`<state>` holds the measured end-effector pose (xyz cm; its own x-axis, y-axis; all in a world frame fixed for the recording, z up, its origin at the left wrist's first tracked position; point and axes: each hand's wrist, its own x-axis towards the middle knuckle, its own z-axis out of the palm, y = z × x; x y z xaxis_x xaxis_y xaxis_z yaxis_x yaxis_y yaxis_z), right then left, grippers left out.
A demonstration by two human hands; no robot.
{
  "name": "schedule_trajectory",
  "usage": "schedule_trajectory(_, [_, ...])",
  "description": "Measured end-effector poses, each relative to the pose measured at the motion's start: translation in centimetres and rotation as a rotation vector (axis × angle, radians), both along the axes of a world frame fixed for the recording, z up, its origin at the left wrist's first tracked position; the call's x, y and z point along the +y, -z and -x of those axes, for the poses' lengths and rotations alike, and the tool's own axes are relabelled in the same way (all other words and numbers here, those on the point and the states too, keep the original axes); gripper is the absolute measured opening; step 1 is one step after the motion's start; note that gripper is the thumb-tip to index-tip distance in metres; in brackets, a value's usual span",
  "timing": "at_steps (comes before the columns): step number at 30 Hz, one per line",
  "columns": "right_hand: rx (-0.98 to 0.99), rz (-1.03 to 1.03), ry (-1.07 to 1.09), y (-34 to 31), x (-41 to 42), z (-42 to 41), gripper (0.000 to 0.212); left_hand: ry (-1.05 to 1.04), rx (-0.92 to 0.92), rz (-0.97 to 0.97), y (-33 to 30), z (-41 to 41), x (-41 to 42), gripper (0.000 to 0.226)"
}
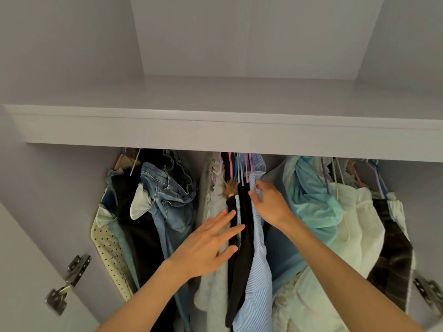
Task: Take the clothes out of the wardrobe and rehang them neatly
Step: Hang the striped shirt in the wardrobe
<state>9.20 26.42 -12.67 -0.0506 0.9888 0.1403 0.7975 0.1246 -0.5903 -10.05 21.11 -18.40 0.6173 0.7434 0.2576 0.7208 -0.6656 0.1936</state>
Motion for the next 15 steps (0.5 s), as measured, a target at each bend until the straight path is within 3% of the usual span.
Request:
schedule_trajectory(3, [-0.133, -0.097, -0.044, -0.8, -1.4, -0.8, 0.048, -0.086, 0.078, -0.054, -1.8, 1.3, 0.3, 0.069])
schedule_trajectory(8, [-0.227, -0.351, -0.266, -0.6, -3.3, 0.4, 0.051, -0.309, 0.028, -0.159, -1.8, 3.9, -2.8, 0.059])
schedule_trajectory(15, [-0.333, -0.327, -0.621, 3.7, -8.2, 3.7, 0.060, -0.687, -0.053, -0.049, 2.7, 6.5, -13.3, 0.062])
